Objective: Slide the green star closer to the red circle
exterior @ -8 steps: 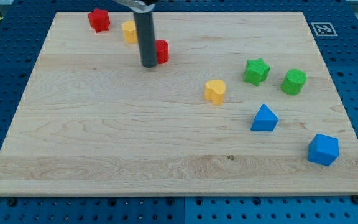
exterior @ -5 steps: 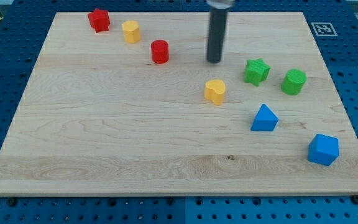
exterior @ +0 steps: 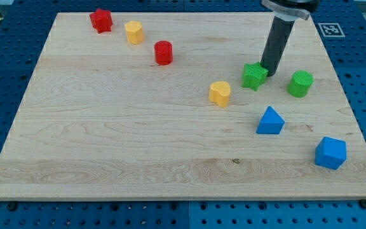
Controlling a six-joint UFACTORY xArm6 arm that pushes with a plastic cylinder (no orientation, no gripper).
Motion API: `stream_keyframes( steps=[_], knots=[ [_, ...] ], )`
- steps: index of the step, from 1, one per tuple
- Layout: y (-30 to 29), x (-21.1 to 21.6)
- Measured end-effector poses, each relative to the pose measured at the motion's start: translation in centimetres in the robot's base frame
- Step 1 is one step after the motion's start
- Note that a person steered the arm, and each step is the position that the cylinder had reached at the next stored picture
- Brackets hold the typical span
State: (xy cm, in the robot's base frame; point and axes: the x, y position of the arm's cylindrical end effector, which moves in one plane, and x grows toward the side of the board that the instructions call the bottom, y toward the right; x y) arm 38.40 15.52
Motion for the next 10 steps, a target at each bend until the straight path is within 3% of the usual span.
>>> stream_keyframes(
  steps=[3, 10],
  knots=[
    [3.9, 3.4],
    [-9.5, 0.2]
  ],
)
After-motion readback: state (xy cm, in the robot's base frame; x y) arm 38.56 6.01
